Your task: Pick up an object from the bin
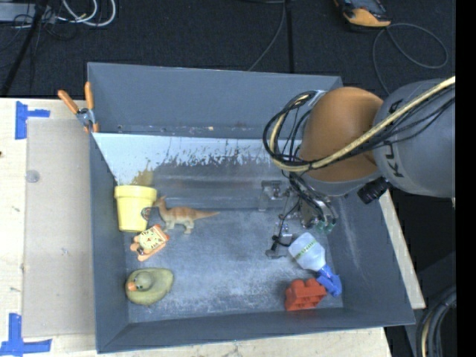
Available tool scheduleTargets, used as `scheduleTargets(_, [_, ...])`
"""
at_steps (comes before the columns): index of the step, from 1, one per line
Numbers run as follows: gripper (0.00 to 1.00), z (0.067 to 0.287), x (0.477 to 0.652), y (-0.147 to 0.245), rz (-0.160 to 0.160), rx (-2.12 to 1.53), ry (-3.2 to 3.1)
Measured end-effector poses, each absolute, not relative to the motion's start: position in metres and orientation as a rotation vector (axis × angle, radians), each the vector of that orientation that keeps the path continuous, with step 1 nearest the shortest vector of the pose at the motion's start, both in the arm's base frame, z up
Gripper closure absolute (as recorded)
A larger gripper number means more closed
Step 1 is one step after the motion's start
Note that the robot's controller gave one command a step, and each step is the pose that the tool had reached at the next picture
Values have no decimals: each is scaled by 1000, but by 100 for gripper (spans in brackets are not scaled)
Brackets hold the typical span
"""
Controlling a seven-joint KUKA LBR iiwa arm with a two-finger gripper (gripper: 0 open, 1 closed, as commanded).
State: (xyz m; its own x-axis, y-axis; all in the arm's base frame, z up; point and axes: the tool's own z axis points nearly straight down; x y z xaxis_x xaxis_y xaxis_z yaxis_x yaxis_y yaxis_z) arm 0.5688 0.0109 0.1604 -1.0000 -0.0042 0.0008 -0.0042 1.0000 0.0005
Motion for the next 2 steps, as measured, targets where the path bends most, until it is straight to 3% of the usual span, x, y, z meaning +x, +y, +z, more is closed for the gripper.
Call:
scheduleTargets(1, [0, 160, 569, 11, -1, 6, -3141])
scheduleTargets(2, [0, 169, 557, -1, -2, 98, -3135])
